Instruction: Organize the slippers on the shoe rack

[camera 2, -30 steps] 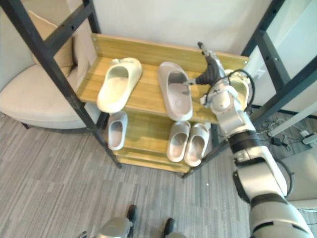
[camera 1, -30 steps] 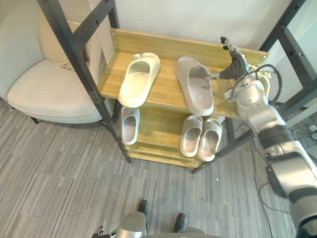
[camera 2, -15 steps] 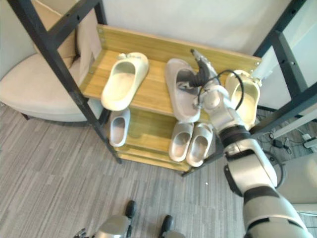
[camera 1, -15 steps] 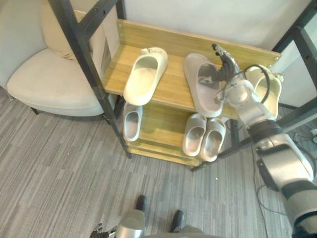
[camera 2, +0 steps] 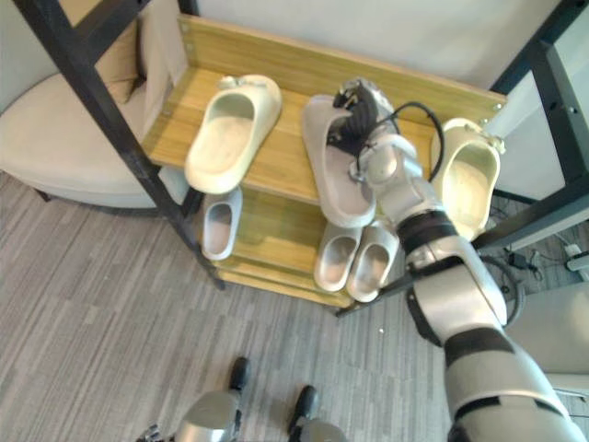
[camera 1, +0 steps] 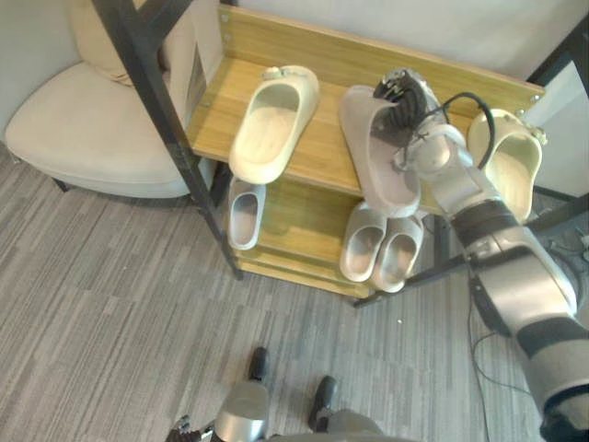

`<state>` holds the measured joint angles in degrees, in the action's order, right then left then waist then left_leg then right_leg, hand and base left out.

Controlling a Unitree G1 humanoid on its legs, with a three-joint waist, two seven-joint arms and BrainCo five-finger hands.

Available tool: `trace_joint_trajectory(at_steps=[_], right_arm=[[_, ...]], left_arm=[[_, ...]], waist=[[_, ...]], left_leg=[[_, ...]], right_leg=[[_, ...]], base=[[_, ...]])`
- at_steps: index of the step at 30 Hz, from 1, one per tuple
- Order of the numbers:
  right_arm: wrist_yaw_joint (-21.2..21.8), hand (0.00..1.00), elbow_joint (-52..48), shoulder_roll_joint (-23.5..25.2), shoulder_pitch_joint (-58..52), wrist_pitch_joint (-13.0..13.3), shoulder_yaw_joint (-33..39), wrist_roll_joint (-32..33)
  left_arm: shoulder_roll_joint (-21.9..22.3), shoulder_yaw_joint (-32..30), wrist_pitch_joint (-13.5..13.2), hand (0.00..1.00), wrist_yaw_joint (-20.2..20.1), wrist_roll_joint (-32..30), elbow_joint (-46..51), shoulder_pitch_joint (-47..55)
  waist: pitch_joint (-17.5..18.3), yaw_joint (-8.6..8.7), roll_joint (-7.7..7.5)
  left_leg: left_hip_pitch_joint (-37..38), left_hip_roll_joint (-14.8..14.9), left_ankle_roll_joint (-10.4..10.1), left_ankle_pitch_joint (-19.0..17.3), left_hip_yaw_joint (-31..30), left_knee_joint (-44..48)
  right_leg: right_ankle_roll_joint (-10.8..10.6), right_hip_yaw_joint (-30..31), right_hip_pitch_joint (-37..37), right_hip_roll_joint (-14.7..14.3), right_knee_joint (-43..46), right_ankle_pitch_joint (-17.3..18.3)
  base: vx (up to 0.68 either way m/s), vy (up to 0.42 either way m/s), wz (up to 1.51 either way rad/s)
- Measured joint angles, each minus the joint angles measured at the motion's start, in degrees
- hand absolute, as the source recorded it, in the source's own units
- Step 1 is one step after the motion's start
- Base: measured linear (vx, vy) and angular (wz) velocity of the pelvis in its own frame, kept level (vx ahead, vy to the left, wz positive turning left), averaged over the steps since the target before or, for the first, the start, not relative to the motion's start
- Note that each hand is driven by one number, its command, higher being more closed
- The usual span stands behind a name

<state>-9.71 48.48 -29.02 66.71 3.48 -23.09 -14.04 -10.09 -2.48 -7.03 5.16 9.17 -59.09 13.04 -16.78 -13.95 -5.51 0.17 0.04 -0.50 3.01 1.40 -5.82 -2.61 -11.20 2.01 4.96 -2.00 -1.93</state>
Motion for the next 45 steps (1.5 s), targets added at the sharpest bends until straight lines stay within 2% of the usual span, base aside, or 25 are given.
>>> trace_joint_trajectory(at_steps=[6,14,20,24,29,31,39,45], right_arm=[[0.08,1.0,-0.62,0.01,-0.7,0.04,-0.12,0.55],[0.05,1.0,-11.24,-0.32,-7.87,0.48,1.29,1.72],[0.04,1.0,-24.39,-0.34,-18.41,0.92,6.74,4.07],[-0.17,1.0,-35.41,-0.26,-27.01,2.52,10.21,6.53],[0.32,1.0,-47.0,1.38,-38.4,5.89,15.03,11.11],[2.13,1.0,-51.11,3.89,-44.23,7.65,16.86,14.95],[9.07,1.0,-59.18,10.06,-58.04,10.15,17.41,21.02],[12.52,1.0,-58.68,11.43,-65.47,10.15,17.17,21.08]], left_arm=[[-0.02,0.08,0.04,0.0,0.07,0.06,0.04,0.0],[0.01,0.05,0.22,0.0,0.46,0.07,0.14,0.08],[0.21,-0.21,0.51,0.0,0.54,0.04,0.34,0.76],[0.46,-0.44,1.34,0.0,0.42,-0.24,0.39,1.48],[1.17,-0.42,1.52,0.0,-0.57,-2.38,-0.13,1.9],[1.38,-0.41,1.62,0.0,-0.76,-2.46,-0.14,2.36],[2.01,-0.38,1.69,0.0,-1.61,-3.85,-1.35,2.96],[1.8,1.2,1.36,0.0,-2.03,-4.57,-2.4,2.78]], waist=[[0.0,0.15,0.0],[0.01,1.28,0.0],[0.2,2.73,0.13],[1.42,4.15,0.49],[4.11,5.39,2.36],[5.79,5.86,2.86],[8.41,7.1,4.57],[9.6,7.97,5.84]], left_leg=[[0.6,0.15,-0.02,0.01,0.5,0.0],[0.96,0.0,-0.05,0.11,1.01,0.0],[1.36,-0.12,-0.1,0.38,1.07,0.02],[1.47,-0.64,-0.01,0.43,1.15,0.02],[2.4,-1.02,-0.29,0.17,1.15,0.02],[2.42,-1.03,-0.48,0.01,1.26,0.25],[3.67,-1.02,-0.46,-0.86,2.04,1.01],[4.0,-1.55,0.14,-1.99,2.24,2.68]], right_leg=[[-0.01,0.3,0.06,-0.05,0.5,0.0],[-0.03,0.61,0.04,0.13,0.79,0.02],[-0.22,0.74,0.1,0.23,0.71,0.15],[-1.06,0.9,0.2,0.75,0.74,0.76],[-1.37,1.01,1.15,1.16,0.77,0.99],[-1.48,1.14,1.19,1.23,0.84,1.13],[-1.81,1.81,2.08,1.77,1.44,2.66],[-2.23,2.11,3.12,2.3,1.62,2.33]], base=[[-0.01,-0.001,-0.04],[-0.02,0.0,-0.03],[-0.02,-0.001,-0.01],[0.0,0.0,0.0],[0.0,0.0,0.0],[-0.02,0.002,-0.01],[-0.01,0.004,-0.04],[0.03,0.031,-0.02]])
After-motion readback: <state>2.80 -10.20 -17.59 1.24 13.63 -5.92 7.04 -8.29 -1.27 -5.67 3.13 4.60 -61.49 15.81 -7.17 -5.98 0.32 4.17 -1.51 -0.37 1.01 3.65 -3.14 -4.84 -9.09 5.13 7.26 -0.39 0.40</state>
